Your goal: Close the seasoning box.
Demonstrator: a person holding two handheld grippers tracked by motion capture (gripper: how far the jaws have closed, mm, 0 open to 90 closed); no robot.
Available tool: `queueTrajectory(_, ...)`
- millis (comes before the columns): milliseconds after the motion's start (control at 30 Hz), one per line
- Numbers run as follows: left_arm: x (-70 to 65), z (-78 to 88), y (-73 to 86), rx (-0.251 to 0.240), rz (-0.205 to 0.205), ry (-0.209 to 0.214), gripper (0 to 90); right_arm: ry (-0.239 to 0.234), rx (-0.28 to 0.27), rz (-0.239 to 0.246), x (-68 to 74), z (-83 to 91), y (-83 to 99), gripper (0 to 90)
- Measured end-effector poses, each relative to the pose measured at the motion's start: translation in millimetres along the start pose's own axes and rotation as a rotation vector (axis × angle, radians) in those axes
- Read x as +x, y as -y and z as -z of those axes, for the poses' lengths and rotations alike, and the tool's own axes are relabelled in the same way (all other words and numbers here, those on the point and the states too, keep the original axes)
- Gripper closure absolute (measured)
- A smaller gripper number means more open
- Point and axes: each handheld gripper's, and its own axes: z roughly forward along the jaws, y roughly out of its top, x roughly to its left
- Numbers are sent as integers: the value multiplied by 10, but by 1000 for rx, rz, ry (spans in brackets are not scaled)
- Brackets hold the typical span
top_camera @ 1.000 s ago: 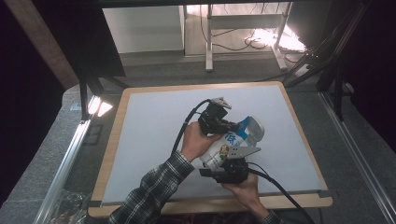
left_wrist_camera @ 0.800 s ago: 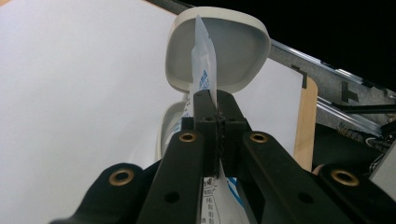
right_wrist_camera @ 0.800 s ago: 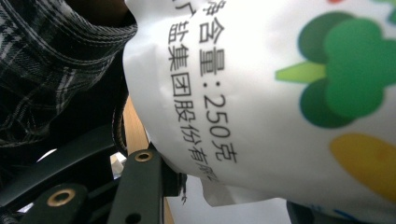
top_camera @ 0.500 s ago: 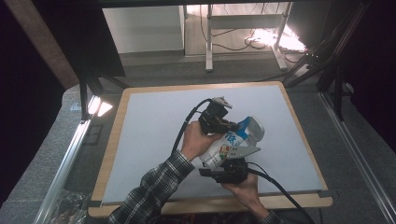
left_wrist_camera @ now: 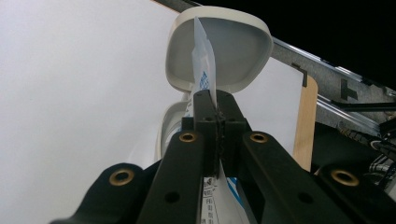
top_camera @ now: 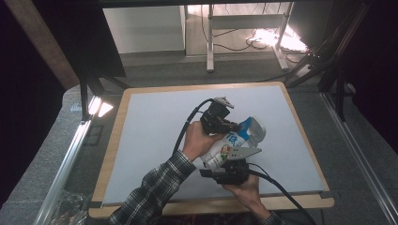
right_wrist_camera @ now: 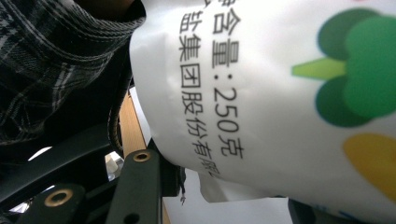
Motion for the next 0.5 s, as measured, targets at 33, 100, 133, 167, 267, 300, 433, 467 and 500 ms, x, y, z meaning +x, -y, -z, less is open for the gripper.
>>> queueTrajectory(33,-1,-1,-2,0,0,-1,892,-1,-2,-2,1,-2,0,592)
queueTrajectory(100,-2,-1,-5,2,-1,-1,893,-1,-2,-1,0,-1,-1,591)
queueTrajectory(133,-2,-2,-8,5,-2,-2,893,-3,-5,-2,1,-3,-1,590)
queueTrajectory(167,-3,-2,-10,6,-2,-2,893,-3,-4,-1,0,-2,-2,589)
queueTrajectory(267,-7,-4,-15,10,-1,-1,893,-5,-5,1,2,-3,-4,586)
queueTrajectory(300,-7,-6,-16,10,0,-1,893,-6,-6,3,2,-5,-5,584)
queueTrajectory(433,-4,-7,-18,11,4,-3,893,-6,-6,1,5,-7,-7,580)
queueTrajectory(467,-4,-7,-18,10,6,-3,894,-6,-6,1,5,-7,-8,579)
queueTrajectory(500,-5,-7,-18,10,6,-3,893,-7,-6,1,6,-7,-9,578)
